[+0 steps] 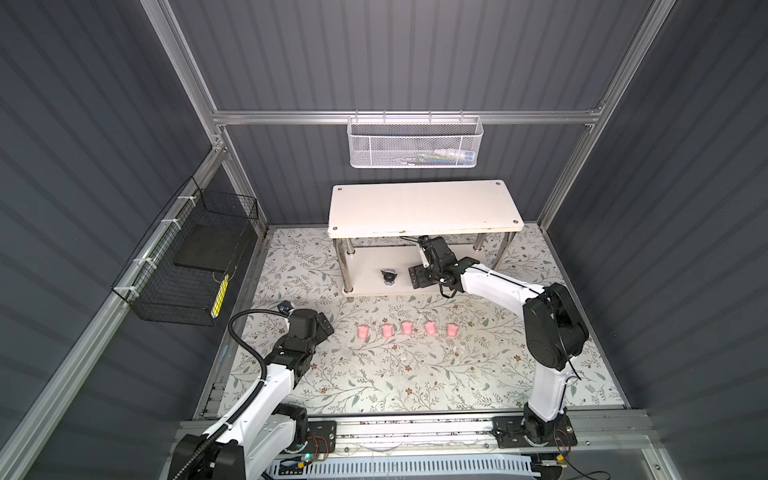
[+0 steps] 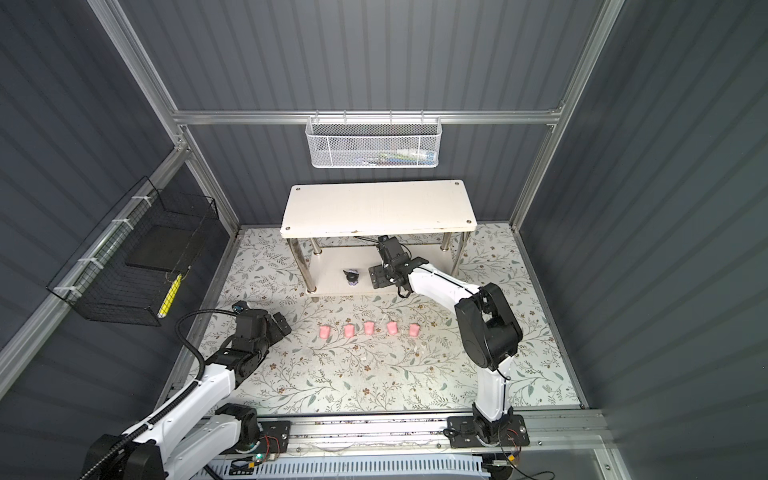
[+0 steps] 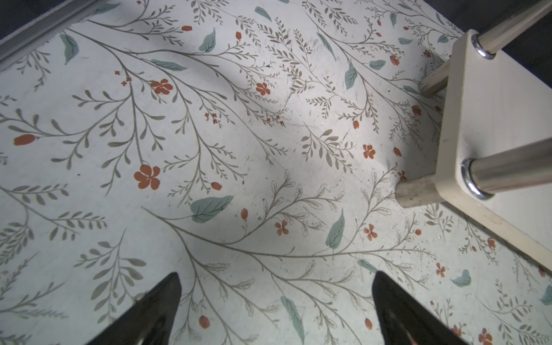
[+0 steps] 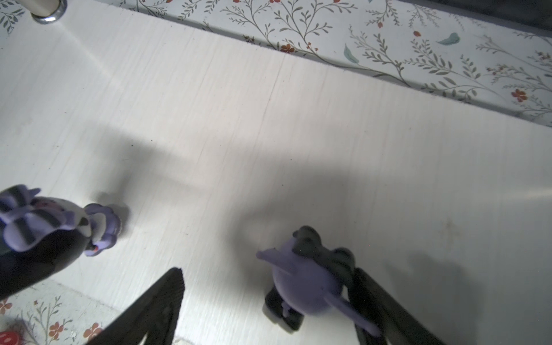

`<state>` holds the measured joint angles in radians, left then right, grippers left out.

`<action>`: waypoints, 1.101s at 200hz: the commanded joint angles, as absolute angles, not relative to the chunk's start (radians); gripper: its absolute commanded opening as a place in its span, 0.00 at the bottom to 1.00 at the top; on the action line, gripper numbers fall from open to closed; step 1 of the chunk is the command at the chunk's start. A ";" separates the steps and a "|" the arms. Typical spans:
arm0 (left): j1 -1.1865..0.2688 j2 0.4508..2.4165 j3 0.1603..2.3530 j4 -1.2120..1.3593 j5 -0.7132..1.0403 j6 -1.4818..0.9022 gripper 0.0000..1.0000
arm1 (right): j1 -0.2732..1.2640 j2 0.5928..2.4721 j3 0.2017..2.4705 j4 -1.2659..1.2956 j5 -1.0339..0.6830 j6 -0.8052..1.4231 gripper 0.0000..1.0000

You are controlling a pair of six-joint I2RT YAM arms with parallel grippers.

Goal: Place and organize the plastic toys onto the shelf

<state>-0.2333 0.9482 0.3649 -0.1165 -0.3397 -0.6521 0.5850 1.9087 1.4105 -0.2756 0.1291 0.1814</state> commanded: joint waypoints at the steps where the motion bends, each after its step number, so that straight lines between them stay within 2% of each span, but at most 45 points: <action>1: -0.235 0.960 0.360 -0.106 -0.350 -0.658 1.00 | 0.581 1.933 1.433 -0.255 0.100 0.174 0.88; 111: -0.235 0.961 0.356 -0.105 -0.350 -0.661 1.00 | 0.580 1.915 1.416 -0.245 0.118 0.172 0.88; 220: -0.235 0.965 0.356 -0.098 -0.344 -0.665 1.00 | 0.587 1.787 1.337 -0.225 0.150 0.166 0.89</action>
